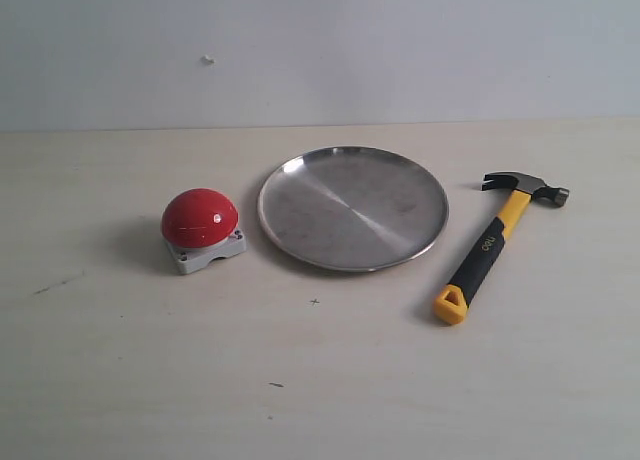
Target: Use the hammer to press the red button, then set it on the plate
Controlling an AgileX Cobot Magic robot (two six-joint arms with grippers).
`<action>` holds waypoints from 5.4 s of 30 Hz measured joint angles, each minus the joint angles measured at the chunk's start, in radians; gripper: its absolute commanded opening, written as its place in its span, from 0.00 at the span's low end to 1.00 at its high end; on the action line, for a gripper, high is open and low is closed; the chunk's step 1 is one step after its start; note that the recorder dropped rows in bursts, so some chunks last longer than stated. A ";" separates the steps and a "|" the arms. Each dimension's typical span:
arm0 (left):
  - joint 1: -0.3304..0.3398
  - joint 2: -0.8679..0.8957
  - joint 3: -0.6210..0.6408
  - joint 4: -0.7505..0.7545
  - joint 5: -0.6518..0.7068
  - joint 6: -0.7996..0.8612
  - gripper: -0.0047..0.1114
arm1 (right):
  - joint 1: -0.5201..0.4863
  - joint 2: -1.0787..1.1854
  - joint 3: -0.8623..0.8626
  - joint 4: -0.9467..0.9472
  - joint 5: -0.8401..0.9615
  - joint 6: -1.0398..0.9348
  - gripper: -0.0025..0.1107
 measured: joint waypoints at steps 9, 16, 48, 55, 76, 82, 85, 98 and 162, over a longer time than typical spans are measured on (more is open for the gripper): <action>0.000 0.000 0.000 0.000 0.000 0.000 0.05 | 0.002 0.210 -0.038 0.087 0.029 0.118 0.02; 0.000 0.000 0.000 0.000 0.000 0.000 0.05 | 0.110 0.407 -0.239 0.052 0.243 0.191 0.02; 0.000 0.000 0.000 0.000 0.000 0.000 0.05 | 0.455 1.198 -0.820 -0.663 0.863 1.084 0.02; 0.000 0.000 0.000 0.000 0.000 0.000 0.05 | 0.455 1.200 -0.820 -0.663 0.930 1.137 0.02; 0.000 0.000 0.000 0.000 0.000 0.000 0.05 | 0.370 1.224 -0.824 -0.685 0.985 1.126 0.18; 0.000 0.000 0.000 0.000 0.000 0.000 0.05 | 0.329 1.251 -0.824 -0.695 0.976 1.122 0.24; 0.000 0.000 0.000 0.000 0.000 0.000 0.05 | 0.329 1.251 -0.826 -0.688 0.978 1.111 0.25; 0.000 0.000 0.000 0.000 0.000 0.000 0.05 | 0.316 1.251 -0.826 -0.649 0.808 1.073 0.47; 0.000 0.000 0.000 0.000 0.000 0.000 0.05 | 0.314 1.251 -0.826 -0.838 0.805 1.031 0.47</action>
